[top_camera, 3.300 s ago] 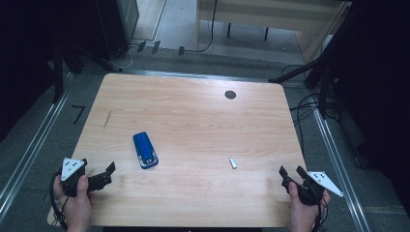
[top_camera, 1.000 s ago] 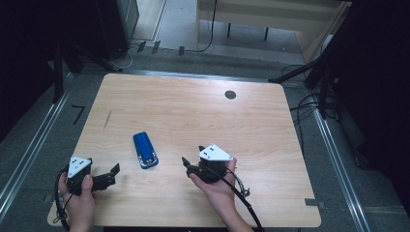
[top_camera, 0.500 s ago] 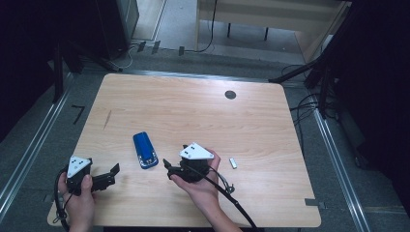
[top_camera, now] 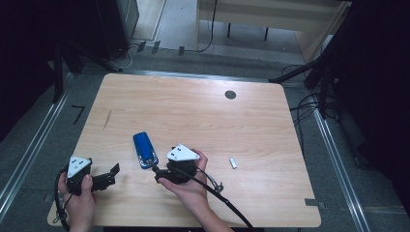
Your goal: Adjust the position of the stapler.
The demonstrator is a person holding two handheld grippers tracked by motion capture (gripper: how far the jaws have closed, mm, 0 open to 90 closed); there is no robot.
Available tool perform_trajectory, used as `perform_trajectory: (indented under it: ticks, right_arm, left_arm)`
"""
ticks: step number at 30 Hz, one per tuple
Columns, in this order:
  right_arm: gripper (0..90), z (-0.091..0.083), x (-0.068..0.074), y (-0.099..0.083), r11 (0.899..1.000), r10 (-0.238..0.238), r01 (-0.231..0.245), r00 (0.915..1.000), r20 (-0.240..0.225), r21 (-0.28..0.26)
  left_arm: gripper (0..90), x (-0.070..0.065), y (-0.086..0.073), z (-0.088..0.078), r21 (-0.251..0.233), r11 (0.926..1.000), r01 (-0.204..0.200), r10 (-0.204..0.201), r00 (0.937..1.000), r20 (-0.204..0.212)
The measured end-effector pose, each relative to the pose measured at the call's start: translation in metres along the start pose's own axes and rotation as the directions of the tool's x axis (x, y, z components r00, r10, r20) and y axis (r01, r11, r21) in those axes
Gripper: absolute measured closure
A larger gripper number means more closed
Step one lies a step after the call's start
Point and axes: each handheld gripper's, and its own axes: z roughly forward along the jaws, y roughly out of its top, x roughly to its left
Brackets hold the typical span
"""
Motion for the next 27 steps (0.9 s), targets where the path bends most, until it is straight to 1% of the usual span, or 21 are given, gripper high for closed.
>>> perform_trajectory:
  ticks: [6, 9, 12, 17, 19, 20, 21, 23, 24, 25, 26, 27]
  right_arm:
    - [16.7, 0.011, 0.006, -0.003, 1.000, 0.008, -0.008, 0.9998, -0.019, 0.014]
    - [17.5, 0.018, 0.011, -0.004, 1.000, 0.002, -0.001, 0.9997, -0.023, 0.021]
    - [25.1, 0.025, 0.016, -0.006, 1.000, -0.009, 0.009, 0.9998, -0.018, 0.014]
    - [37.9, 0.039, 0.021, -0.009, 1.000, -0.021, 0.022, 0.9988, -0.045, 0.010]
    - [41.8, 0.043, 0.022, -0.009, 1.000, -0.019, 0.019, 0.9990, -0.041, 0.008]
    - [41.8, 0.043, 0.022, -0.009, 1.000, -0.019, 0.019, 0.9990, -0.041, 0.008]
    - [46.7, 0.047, 0.022, -0.009, 1.000, -0.008, 0.008, 0.9996, -0.027, 0.009]
    - [52.0, 0.051, 0.021, -0.009, 1.000, -0.003, 0.003, 0.9998, -0.019, 0.019]
    - [52.0, 0.051, 0.021, -0.009, 1.000, -0.003, 0.003, 0.9998, -0.019, 0.019]
    - [54.8, 0.055, 0.019, -0.010, 0.999, -0.002, 0.002, 0.9999, -0.013, 0.037]
    - [56.5, 0.055, 0.018, -0.011, 0.999, 0.003, -0.002, 0.9998, -0.018, 0.044]
    - [60.8, 0.055, 0.017, -0.011, 0.999, -0.003, 0.004, 0.9999, -0.012, 0.047]
  left_arm:
    - [0.0, 0.000, 0.000, 0.000, 0.001, 1.0000, 0.000, 0.000, 1.0000, 0.004]
    - [0.0, 0.000, 0.000, 0.000, -0.001, 1.0000, 0.000, 0.000, 1.0000, 0.005]
    - [0.0, 0.000, 0.000, 0.000, -0.001, 1.0000, -0.001, 0.001, 1.0000, 0.005]
    - [0.0, 0.000, 0.000, 0.000, 0.001, 1.0000, -0.001, 0.001, 1.0000, 0.006]
    - [0.0, 0.000, 0.000, 0.000, 0.000, 1.0000, -0.002, 0.002, 1.0000, 0.007]
    - [0.0, 0.000, 0.000, 0.000, 0.000, 1.0000, -0.002, 0.002, 1.0000, 0.007]
    - [0.0, 0.000, 0.000, 0.000, 0.001, 1.0000, -0.001, 0.001, 1.0000, 0.007]
    - [0.0, 0.000, 0.000, 0.000, 0.001, 1.0000, -0.002, 0.002, 1.0000, 0.008]
    - [0.0, 0.000, 0.000, 0.000, 0.001, 1.0000, -0.002, 0.002, 1.0000, 0.008]
    - [0.0, 0.000, 0.000, 0.000, 0.000, 1.0000, -0.001, 0.001, 1.0000, 0.010]
    - [0.0, 0.000, 0.000, 0.000, 0.001, 1.0000, -0.002, 0.002, 0.9999, 0.010]
    - [0.0, 0.000, 0.000, 0.000, 0.001, 1.0000, -0.001, 0.001, 0.9999, 0.011]
